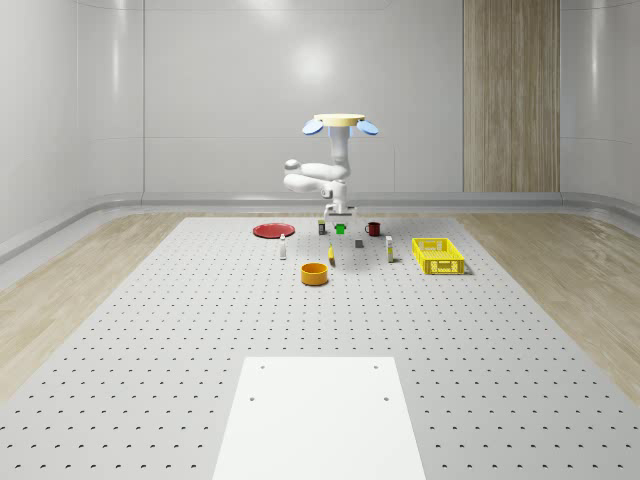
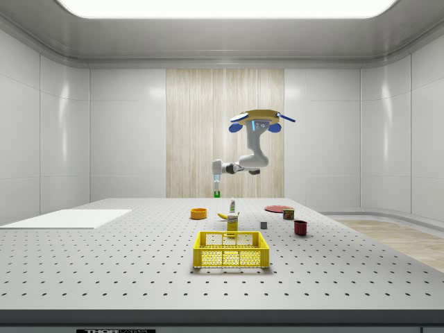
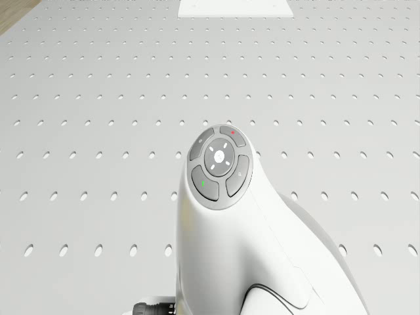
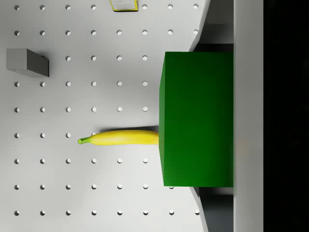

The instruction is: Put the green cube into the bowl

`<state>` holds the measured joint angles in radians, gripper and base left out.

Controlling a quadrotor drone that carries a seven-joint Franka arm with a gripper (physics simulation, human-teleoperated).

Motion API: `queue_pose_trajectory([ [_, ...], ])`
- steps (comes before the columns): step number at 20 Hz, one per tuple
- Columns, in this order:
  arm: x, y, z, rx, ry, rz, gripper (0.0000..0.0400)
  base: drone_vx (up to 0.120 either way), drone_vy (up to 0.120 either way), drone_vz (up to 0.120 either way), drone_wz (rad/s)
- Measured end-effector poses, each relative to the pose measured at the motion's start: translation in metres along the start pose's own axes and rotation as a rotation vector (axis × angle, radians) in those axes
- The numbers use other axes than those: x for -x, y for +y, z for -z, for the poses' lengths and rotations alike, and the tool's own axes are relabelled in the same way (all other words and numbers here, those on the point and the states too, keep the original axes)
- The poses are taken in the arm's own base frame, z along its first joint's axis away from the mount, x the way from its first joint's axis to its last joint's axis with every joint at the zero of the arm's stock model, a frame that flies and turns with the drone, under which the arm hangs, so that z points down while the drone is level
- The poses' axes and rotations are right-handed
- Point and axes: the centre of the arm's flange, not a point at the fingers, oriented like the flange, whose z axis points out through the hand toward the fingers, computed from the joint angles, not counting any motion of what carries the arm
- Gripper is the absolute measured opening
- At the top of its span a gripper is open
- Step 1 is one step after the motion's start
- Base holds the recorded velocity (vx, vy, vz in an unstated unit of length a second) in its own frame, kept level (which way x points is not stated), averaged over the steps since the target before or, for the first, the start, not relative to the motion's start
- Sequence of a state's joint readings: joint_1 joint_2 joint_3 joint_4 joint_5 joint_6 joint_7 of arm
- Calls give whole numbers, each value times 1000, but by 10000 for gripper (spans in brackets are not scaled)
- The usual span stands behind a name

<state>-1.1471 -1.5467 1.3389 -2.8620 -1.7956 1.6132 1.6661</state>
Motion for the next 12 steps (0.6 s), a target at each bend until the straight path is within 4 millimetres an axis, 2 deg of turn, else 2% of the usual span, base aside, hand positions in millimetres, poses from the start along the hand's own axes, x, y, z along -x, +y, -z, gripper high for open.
queue_pose_trajectory([
  [12, 0, 0, 0, 0, 0, 0, 251, 120, -120, 0, 0],
])
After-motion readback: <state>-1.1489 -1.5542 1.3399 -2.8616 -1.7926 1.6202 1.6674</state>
